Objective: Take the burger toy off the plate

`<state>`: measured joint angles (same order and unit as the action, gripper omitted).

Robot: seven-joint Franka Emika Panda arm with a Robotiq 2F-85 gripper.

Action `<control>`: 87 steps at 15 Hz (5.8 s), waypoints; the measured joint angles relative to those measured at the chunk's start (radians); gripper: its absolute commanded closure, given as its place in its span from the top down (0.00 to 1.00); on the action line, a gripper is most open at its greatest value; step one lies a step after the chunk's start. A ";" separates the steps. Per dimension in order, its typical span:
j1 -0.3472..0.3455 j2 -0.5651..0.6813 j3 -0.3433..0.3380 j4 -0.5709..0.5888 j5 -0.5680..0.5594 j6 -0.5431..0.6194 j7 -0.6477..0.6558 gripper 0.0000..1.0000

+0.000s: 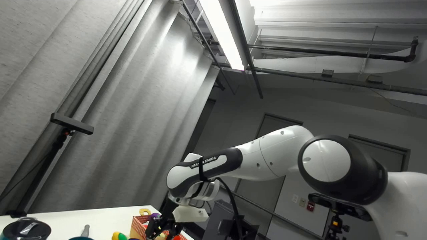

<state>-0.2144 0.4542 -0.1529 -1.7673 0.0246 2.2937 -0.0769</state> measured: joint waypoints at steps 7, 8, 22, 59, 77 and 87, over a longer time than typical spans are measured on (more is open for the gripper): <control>-0.029 -0.010 -0.044 -0.042 -0.003 0.000 -0.001 0.51; -0.030 -0.011 -0.050 -0.052 -0.006 0.000 -0.001 0.51; -0.041 -0.049 -0.120 -0.184 -0.089 0.000 -0.001 0.51; -0.091 -0.037 -0.141 -0.273 -0.151 0.064 -0.001 0.51; -0.091 0.005 -0.141 -0.273 -0.151 0.083 0.000 1.00; -0.091 0.005 -0.140 -0.271 -0.151 0.083 0.000 1.00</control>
<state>-0.3053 0.4590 -0.2924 -2.0384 -0.1268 2.3767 -0.0769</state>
